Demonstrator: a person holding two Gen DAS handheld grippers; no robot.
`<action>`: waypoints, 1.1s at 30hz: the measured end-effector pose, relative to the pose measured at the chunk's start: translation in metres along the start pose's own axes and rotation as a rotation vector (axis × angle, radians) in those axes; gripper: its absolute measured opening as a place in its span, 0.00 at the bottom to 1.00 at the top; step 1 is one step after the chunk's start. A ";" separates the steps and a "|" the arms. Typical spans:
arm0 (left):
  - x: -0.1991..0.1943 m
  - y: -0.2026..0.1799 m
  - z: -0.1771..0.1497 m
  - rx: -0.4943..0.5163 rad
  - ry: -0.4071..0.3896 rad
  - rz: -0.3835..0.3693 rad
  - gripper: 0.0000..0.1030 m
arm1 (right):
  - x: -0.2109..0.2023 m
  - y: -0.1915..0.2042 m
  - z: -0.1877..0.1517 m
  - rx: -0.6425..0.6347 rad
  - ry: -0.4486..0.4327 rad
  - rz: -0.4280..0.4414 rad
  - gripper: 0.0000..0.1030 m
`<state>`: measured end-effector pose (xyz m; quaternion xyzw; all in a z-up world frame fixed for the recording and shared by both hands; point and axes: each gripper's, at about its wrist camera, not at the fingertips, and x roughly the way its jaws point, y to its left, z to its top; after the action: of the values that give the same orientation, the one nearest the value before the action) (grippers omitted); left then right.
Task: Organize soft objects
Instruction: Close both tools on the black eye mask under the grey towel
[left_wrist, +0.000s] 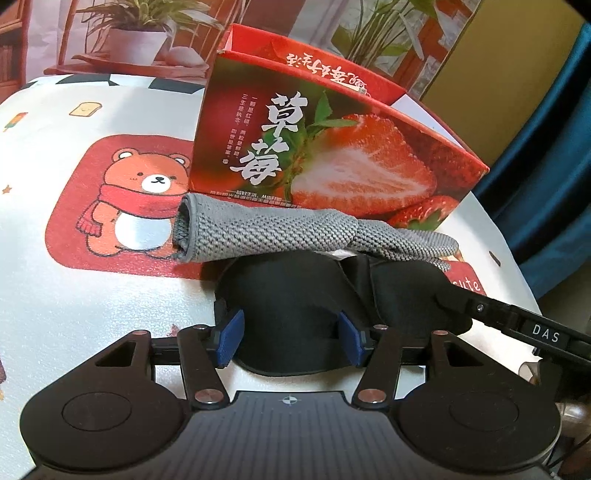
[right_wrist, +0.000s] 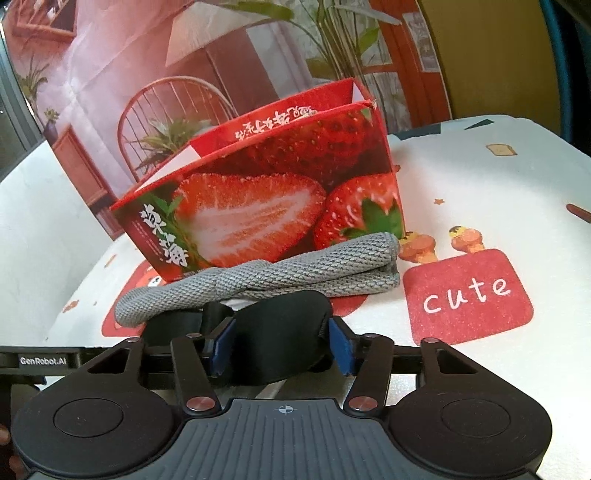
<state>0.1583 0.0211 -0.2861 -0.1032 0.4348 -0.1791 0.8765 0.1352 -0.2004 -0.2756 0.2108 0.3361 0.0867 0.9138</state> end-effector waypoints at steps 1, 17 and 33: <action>0.000 0.000 0.000 0.001 0.001 0.000 0.56 | 0.000 0.000 0.000 0.001 0.000 0.001 0.45; 0.004 -0.001 -0.003 0.029 0.009 0.000 0.61 | 0.013 -0.002 -0.008 -0.045 0.017 -0.047 0.46; 0.004 -0.002 -0.004 0.042 0.013 0.003 0.61 | 0.012 0.003 -0.005 -0.047 0.015 -0.034 0.44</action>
<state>0.1574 0.0178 -0.2911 -0.0829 0.4368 -0.1873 0.8760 0.1413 -0.1924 -0.2846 0.1828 0.3445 0.0807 0.9173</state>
